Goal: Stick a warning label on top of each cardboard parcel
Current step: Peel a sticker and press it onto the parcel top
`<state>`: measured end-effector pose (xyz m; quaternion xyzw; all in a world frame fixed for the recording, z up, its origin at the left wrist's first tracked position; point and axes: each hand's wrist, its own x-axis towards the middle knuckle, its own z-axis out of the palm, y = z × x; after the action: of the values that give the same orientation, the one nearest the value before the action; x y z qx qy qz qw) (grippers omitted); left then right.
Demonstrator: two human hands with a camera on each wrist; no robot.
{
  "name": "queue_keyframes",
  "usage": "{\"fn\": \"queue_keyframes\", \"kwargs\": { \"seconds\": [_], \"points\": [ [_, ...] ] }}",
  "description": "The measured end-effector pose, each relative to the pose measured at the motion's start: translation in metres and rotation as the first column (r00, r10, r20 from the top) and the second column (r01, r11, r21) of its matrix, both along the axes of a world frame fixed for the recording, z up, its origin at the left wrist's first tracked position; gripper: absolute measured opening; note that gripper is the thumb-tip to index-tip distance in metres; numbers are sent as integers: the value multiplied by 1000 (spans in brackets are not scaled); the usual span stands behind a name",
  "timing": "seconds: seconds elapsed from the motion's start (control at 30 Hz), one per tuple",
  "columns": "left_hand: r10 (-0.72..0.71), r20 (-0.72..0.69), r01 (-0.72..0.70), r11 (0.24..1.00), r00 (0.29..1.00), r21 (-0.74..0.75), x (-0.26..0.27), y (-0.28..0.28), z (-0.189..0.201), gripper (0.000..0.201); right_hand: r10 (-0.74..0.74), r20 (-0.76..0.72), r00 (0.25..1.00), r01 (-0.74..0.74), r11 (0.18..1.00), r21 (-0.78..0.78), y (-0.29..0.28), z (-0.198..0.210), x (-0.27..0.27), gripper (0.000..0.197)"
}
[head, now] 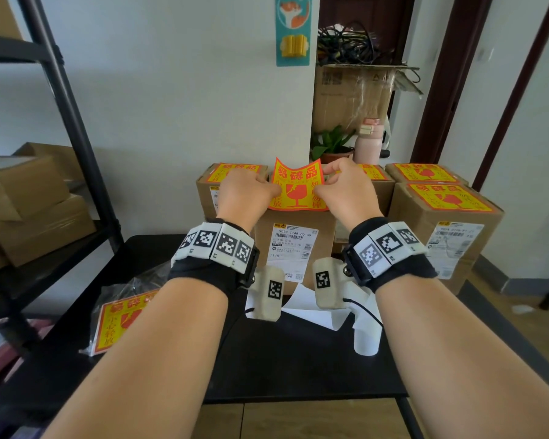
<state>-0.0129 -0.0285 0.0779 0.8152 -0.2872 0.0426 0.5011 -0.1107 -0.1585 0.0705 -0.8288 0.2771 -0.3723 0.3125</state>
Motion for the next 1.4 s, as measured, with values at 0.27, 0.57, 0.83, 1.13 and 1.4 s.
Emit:
{"fn": "queue_keyframes", "kwargs": {
  "seconds": [0.27, 0.57, 0.83, 1.13, 1.4],
  "points": [
    [9, 56, -11, 1000, 998, 23, -1, -2, 0, 17, -29, -42, 999, 26, 997, -72, -1, -2, -3, 31],
    [32, 141, -42, 996, 990, 75, -6, -6, -4, 21, -31, -65, 997, 22, 990, -139, 4, -6, -4, 28],
    [87, 182, -118, 980, 979, 162, -6, -8, -6, 24, -65, -74, 995, 46, 971, -236, 7, -12, -1, 23],
    [-6, 382, -72, 980, 924, 188, -2, -6, -10, 16, -157, -66, 985, 124, 927, -353, 6, -16, -5, 41],
    [-325, 205, 233, 899, 923, 371, 12, -22, -15, 40, 100, -163, 982, -123, 984, -133, -3, -22, 0, 39]
  ]
}}
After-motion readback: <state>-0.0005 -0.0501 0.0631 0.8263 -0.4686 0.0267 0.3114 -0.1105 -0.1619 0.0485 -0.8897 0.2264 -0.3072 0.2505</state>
